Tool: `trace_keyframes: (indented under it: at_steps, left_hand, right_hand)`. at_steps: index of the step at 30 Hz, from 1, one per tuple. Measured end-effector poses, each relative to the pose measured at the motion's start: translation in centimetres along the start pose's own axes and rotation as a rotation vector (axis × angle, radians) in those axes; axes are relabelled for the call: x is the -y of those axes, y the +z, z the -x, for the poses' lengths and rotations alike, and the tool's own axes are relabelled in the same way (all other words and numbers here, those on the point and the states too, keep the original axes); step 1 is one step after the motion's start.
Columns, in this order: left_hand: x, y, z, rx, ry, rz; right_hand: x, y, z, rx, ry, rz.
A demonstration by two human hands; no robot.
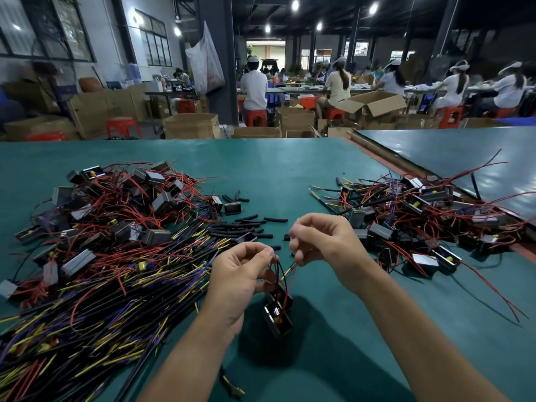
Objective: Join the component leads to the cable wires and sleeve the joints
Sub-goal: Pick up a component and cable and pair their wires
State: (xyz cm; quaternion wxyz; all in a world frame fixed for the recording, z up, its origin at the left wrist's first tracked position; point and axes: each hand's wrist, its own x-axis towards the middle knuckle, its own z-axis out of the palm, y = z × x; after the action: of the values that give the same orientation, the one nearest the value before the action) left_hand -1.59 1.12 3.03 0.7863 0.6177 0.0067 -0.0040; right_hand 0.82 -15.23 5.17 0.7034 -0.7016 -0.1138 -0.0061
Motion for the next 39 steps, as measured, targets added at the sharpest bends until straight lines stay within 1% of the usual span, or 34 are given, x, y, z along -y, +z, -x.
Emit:
trace_keyframes:
  at_steps: [1, 2, 4, 5, 8, 10, 12, 15, 17, 19, 22, 24, 26, 29, 31, 34, 39]
  left_hand:
    - [0.0, 0.0, -0.1, -0.005, -0.002, 0.007]
    - [0.0, -0.1, -0.1, -0.007, -0.008, 0.019]
    - [0.0, -0.2, -0.3, 0.002, -0.018, 0.049]
    - [0.0, -0.2, -0.4, 0.009, -0.016, 0.059]
    - [0.4, -0.1, -0.4, 0.030, -0.001, 0.065]
    - [0.7, -0.1, -0.4, 0.030, 0.010, 0.053]
    - [0.8, -0.2, -0.5, 0.018, 0.019, 0.041]
    - [0.6, -0.5, -0.6, 0.007, 0.025, 0.068]
    - [0.5, -0.4, -0.6, -0.006, 0.041, 0.071]
    - [0.5, -0.4, -0.5, -0.020, 0.071, 0.035]
    - [0.6, -0.5, -0.7, -0.036, 0.109, -0.006]
    - [0.5, -0.5, -0.6, -0.030, 0.122, -0.019]
    - [0.5, -0.4, -0.6, -0.031, 0.146, -0.036]
    - [0.5, -0.3, -0.6, -0.043, 0.212, -0.092]
    - [0.4, -0.2, -0.7, -0.056, 0.244, -0.123]
    - [0.3, -0.2, -0.5, -0.046, 0.240, -0.120]
    - [0.1, -0.4, -0.5, -0.028, 0.207, -0.129]
  right_hand:
    - [-0.1, 0.2, -0.7, -0.060, 0.009, -0.019]
    - [-0.5, 0.5, -1.7, -0.124, 0.022, 0.011]
    - [-1.3, 1.2, -4.7, -0.226, 0.031, 0.211]
    - [-1.7, 1.5, -6.3, -0.235, 0.025, 0.364]
    - [-3.0, 2.4, -10.5, -0.095, 0.031, 0.902]
    - [-4.0, 2.6, -12.3, 0.027, 0.045, 1.125]
    - [-4.7, 2.8, -13.4, 0.126, 0.052, 1.245]
    - [-5.0, 3.1, -14.4, 0.216, 0.011, 1.373]
    - [-4.8, 3.4, -14.4, 0.253, -0.049, 1.451]
    - [-4.5, 3.4, -14.0, 0.253, -0.091, 1.492]
    - [-3.9, 2.6, -12.7, 0.159, -0.040, 1.452]
    - [-3.3, 1.3, -11.4, 0.070, 0.038, 1.344]
    - [-3.3, 0.1, -9.6, -0.011, 0.087, 1.139]
    - [-3.7, -0.3, -6.3, -0.088, 0.081, 0.742]
    - [-3.7, 0.1, -4.6, -0.129, 0.070, 0.575]
    - [-2.7, 0.2, -3.3, -0.151, 0.054, 0.423]
    - [-1.3, -0.5, -2.3, -0.114, 0.074, 0.230]
